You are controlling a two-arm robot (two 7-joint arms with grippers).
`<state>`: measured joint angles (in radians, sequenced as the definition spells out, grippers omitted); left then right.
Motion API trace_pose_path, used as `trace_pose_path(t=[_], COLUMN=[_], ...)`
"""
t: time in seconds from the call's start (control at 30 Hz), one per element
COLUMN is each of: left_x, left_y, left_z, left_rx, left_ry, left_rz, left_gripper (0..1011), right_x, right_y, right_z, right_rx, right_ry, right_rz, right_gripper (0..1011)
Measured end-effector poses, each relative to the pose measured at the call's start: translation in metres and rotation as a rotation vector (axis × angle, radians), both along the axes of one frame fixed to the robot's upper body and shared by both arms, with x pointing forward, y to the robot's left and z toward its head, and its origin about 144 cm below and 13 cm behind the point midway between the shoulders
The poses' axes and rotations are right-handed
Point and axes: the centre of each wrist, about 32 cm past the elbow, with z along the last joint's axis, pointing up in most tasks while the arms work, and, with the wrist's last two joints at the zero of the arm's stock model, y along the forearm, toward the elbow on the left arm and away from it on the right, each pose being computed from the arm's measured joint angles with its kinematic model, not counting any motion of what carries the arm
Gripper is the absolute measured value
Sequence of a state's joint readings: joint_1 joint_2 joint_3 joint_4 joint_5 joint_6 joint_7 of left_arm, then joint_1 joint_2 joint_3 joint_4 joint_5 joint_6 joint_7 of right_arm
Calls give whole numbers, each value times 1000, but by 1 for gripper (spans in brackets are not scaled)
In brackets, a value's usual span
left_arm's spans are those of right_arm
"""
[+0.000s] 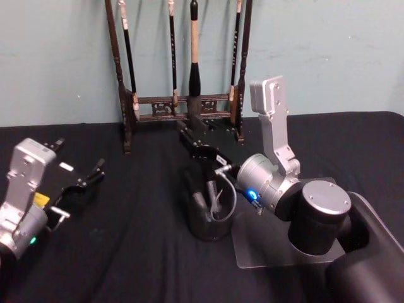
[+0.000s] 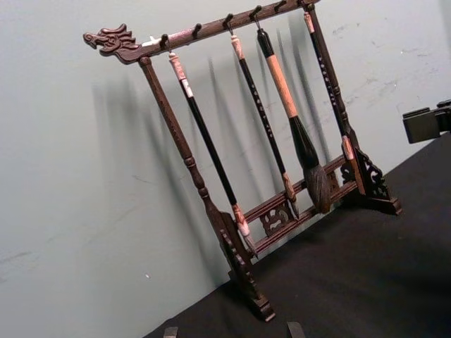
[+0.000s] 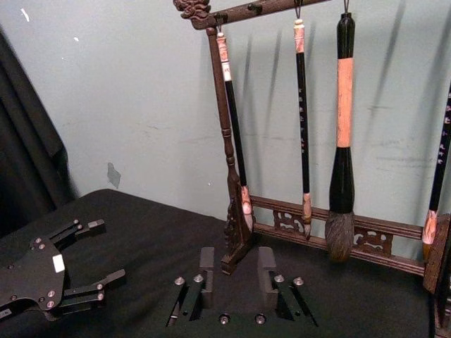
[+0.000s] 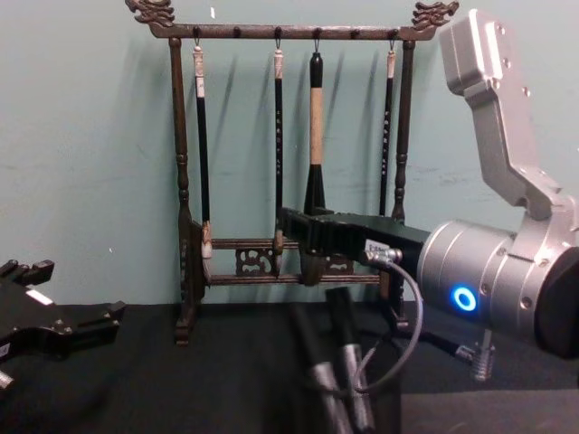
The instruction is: Pick up the water-based marker from the table and place it into the pen holder.
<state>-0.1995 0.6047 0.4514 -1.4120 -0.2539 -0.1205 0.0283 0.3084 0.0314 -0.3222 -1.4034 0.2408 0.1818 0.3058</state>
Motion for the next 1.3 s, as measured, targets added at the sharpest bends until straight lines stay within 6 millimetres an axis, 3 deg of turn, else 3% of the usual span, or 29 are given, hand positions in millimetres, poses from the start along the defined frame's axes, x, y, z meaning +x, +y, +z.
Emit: trace_pose_path(t=[0.03, 0.1, 0.27, 0.3, 0.37, 0.47, 0.63, 1.3], left_x=[0, 0, 0, 0, 0, 0, 0, 0], left_y=[0, 0, 0, 0, 0, 0, 0, 0], left_z=[0, 0, 0, 0, 0, 0, 0, 0], left_rx=[0, 0, 0, 0, 0, 0, 0, 0], left_ry=[0, 0, 0, 0, 0, 0, 0, 0], left_rz=[0, 0, 0, 0, 0, 0, 0, 0], left_gripper=[1001, 1001, 1001, 1001, 1001, 1001, 1001, 1001], right_x=[0, 0, 0, 0, 0, 0, 0, 5], right_y=[0, 0, 0, 0, 0, 0, 0, -8], right_z=[0, 0, 0, 0, 0, 0, 0, 4], right_rx=[0, 0, 0, -1, -1, -1, -1, -40], right_ry=[0, 0, 1, 1, 1, 1, 1, -79], right_rz=[0, 0, 1, 1, 1, 1, 0, -103], right_gripper=[388, 509, 660, 729, 743, 874, 1002, 1000])
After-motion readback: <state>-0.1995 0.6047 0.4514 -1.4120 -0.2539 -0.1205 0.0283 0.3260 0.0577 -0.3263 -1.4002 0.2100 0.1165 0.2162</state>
